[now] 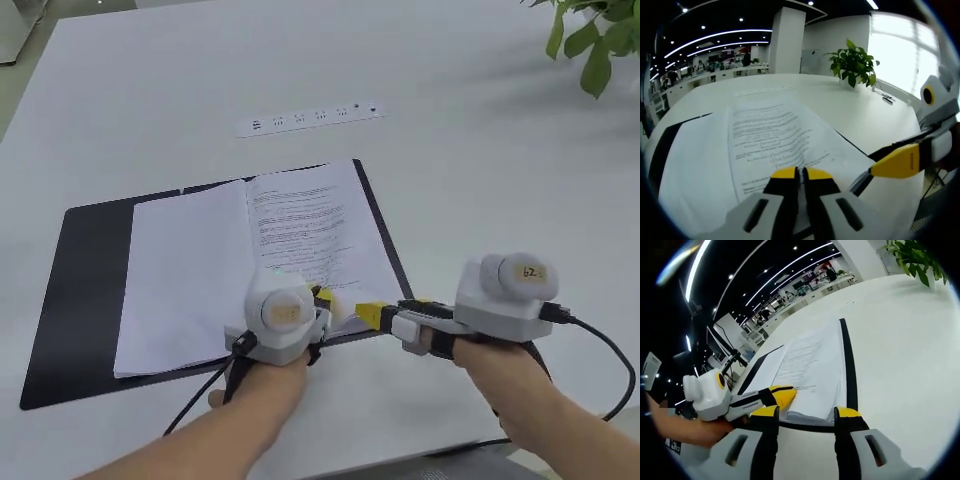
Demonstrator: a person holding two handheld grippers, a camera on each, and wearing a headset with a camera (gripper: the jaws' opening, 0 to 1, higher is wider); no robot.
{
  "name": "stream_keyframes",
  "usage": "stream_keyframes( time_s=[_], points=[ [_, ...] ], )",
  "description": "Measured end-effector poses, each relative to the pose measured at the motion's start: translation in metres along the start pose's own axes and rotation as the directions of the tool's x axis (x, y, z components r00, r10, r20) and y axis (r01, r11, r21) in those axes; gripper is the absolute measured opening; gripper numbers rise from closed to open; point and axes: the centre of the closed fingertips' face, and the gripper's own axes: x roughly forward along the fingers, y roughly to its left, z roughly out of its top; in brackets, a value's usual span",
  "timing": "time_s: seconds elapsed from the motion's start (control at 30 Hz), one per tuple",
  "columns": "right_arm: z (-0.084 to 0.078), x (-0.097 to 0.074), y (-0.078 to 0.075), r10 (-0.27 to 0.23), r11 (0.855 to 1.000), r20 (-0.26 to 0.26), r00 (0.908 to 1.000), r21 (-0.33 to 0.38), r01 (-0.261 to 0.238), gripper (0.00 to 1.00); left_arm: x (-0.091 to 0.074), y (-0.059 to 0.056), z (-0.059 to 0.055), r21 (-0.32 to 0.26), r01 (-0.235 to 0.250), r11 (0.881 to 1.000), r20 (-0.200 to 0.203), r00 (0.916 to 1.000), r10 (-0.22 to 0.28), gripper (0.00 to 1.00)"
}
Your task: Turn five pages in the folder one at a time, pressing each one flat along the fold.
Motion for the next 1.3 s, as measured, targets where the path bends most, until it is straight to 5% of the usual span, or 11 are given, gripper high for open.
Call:
stream_keyframes(
  time_s=[0.43, 0.87, 1.13, 1.3],
  points=[
    [0.002, -0.001, -0.019, -0.077, 0.997, 0.006, 0.9970, 0.029, 0.077, 0.00, 0.000, 0.000, 0.000, 0.007, 0.001, 1.000, -0.005, 1.0000, -0.001, 0.03],
    [0.012, -0.007, -0.018, -0.086, 0.994, 0.020, 0.9961, 0.065, 0.085, 0.00, -0.002, -0.001, 0.003, 0.008, 0.034, 0.999, -0.031, 0.9990, -0.033, 0.06],
    [0.030, -0.017, -0.003, -0.037, 0.992, 0.083, 0.9959, 0.124, 0.027, 0.00, -0.030, 0.011, 0.001, 0.039, 0.059, 0.998, -0.097, 0.9938, -0.055, 0.16],
    [0.047, -0.022, 0.017, 0.004, 0.990, 0.136, 0.9907, 0.142, -0.024, 0.00, -0.054, 0.021, 0.012, 0.028, 0.067, 0.997, -0.080, 0.9947, -0.064, 0.21]
  ],
)
